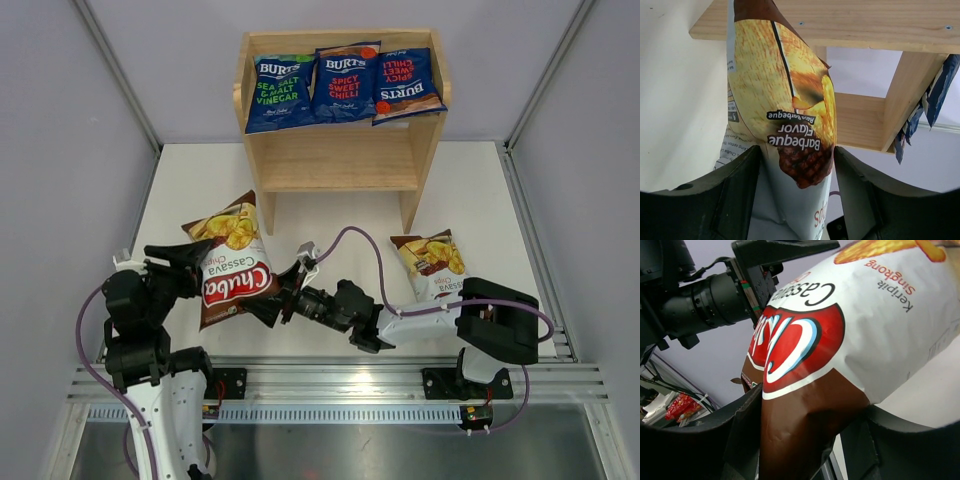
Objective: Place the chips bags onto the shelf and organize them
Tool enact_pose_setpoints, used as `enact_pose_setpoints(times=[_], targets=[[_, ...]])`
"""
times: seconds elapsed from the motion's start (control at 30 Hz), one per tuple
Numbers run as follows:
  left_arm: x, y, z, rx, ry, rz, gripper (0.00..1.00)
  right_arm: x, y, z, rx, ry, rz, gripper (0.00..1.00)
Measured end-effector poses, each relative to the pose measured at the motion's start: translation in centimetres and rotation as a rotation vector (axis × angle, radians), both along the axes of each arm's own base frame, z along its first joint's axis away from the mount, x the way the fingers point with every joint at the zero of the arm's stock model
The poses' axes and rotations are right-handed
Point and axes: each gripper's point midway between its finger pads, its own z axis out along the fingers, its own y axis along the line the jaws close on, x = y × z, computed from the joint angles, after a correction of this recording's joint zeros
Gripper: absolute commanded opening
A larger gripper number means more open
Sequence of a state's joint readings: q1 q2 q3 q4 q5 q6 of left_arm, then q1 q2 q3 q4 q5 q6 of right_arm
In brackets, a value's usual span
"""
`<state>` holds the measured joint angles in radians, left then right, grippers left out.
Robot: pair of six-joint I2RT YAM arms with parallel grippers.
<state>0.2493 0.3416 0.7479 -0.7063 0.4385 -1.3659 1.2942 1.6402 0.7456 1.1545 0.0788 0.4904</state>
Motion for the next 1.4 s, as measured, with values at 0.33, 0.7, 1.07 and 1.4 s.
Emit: enact_pose_setpoints(times=[0.33, 0.7, 1.07, 1.4], targets=[[-0.2, -0.5, -0.9, 0.023, -0.013, -0.038, 0.18, -0.3, -0.8, 0.4, -0.045, -0.067, 0.001, 0.00], [-0.2, -0.8, 0.0, 0.053, -0.078, -0.058, 0.00, 0.3, -1.5, -0.2, -0.103, -0.062, -0.016, 0.20], [-2.0, -0.4, 4.2, 0.095, -0.141, -0.010, 0.00, -0.6, -1.9, 2.6, 0.004, 0.162, 0.047, 0.79], [-3.4, -0.5, 8.4, 0.115, -0.242, 0.013, 0.00, -1.0, -2.7, 7.0, 0.186, 0.313, 0.142, 0.93]])
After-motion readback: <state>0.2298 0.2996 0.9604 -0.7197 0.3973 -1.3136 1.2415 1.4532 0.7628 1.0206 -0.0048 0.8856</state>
